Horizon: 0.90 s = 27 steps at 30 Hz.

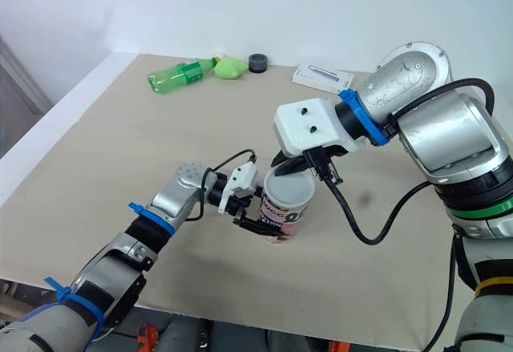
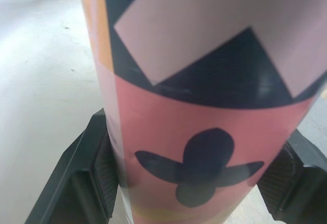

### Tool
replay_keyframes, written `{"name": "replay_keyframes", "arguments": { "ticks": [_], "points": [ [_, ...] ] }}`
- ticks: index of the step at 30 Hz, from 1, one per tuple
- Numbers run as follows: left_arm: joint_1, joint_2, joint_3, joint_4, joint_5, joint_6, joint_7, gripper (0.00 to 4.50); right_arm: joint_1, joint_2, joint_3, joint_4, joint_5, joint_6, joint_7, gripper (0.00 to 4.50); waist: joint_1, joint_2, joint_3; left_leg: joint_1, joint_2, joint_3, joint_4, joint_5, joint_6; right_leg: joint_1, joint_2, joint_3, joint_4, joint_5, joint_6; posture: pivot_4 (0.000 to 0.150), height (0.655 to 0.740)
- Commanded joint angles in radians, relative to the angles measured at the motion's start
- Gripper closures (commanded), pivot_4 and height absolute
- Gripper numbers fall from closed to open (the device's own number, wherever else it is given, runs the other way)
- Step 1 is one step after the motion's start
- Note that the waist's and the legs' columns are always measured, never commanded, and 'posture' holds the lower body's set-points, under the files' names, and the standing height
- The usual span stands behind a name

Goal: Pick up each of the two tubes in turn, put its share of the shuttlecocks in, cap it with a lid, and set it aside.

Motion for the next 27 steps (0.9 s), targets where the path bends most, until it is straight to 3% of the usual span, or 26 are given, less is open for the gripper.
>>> {"name": "replay_keyframes", "arguments": {
  "ticks": [1, 4, 16, 19, 20, 25, 26, 27],
  "points": [
    [0.008, 0.022, -0.022, 0.036, 0.048, 0.020, 0.004, 1.46, -0.031, 0.013, -0.056, 0.017, 0.014, 0.039, -0.006, 1.98, 0.000, 0.000, 0.000, 0.000, 0.000, 0.000, 0.000, 0.000, 0.000, 0.000, 0.000, 0.000, 0.000, 0.000, 0.000, 0.150, 0.7294],
    [0.006, 0.021, -0.021, 0.039, 0.048, 0.019, 0.004, 1.46, -0.040, 0.019, -0.074, 0.025, 0.024, 0.073, -0.007, 0.64, 0.000, 0.000, 0.000, 0.000, 0.000, 0.000, 0.000, 0.000, 0.000, 0.000, 0.000, 0.000, 0.000, 0.001, -0.001, 0.150, 0.7294],
    [-0.005, 0.013, -0.022, 0.060, 0.050, 0.011, 0.004, 1.46, -0.088, -0.043, -0.208, 0.057, 0.165, 0.200, 0.046, 0.64, 0.001, 0.000, 0.000, 0.000, 0.000, 0.000, 0.000, 0.000, 0.000, 0.000, 0.000, 0.000, 0.000, 0.001, -0.001, 0.150, 0.7294],
    [-0.011, 0.011, -0.020, 0.070, 0.049, 0.009, 0.001, 1.46, -0.036, -0.078, -0.222, 0.023, 0.200, 0.244, 0.036, 1.44, 0.002, 0.000, 0.000, 0.000, 0.000, 0.000, 0.000, 0.000, 0.000, 0.000, -0.001, 0.000, 0.000, 0.001, -0.001, 0.150, 0.7294],
    [-0.014, 0.011, -0.019, 0.073, 0.049, 0.008, 0.001, 1.46, -0.010, -0.091, -0.222, 0.009, 0.206, 0.251, 0.035, 1.94, 0.002, 0.000, 0.000, 0.000, 0.000, 0.000, 0.000, 0.000, 0.000, 0.000, -0.001, 0.000, 0.000, 0.001, -0.001, 0.150, 0.7294],
    [-0.018, 0.007, -0.016, 0.082, 0.048, 0.004, -0.002, 1.46, 0.062, -0.116, -0.216, -0.046, 0.232, 0.274, 0.029, 3.49, 0.001, 0.002, -0.001, 0.000, 0.000, 0.002, 0.000, 0.000, 0.000, -0.001, -0.001, 0.002, 0.000, 0.001, -0.001, 0.150, 0.7294],
    [-0.018, 0.006, -0.015, 0.083, 0.048, 0.004, -0.002, 1.46, 0.071, -0.120, -0.210, -0.057, 0.234, 0.275, 0.032, 4.08, 0.001, 0.002, -0.001, 0.000, 0.000, 0.002, 0.000, 0.000, 0.000, -0.001, -0.001, 0.002, 0.000, 0.001, 0.000, 0.150, 0.7294],
    [-0.019, 0.005, -0.015, 0.084, 0.048, 0.004, -0.001, 1.46, 0.080, -0.123, -0.202, -0.068, 0.229, 0.272, 0.033, 4.08, 0.001, 0.002, -0.001, 0.000, 0.000, 0.002, 0.000, 0.000, 0.000, -0.001, 0.000, 0.002, 0.000, 0.001, 0.000, 0.150, 0.7294]
  ]
}}
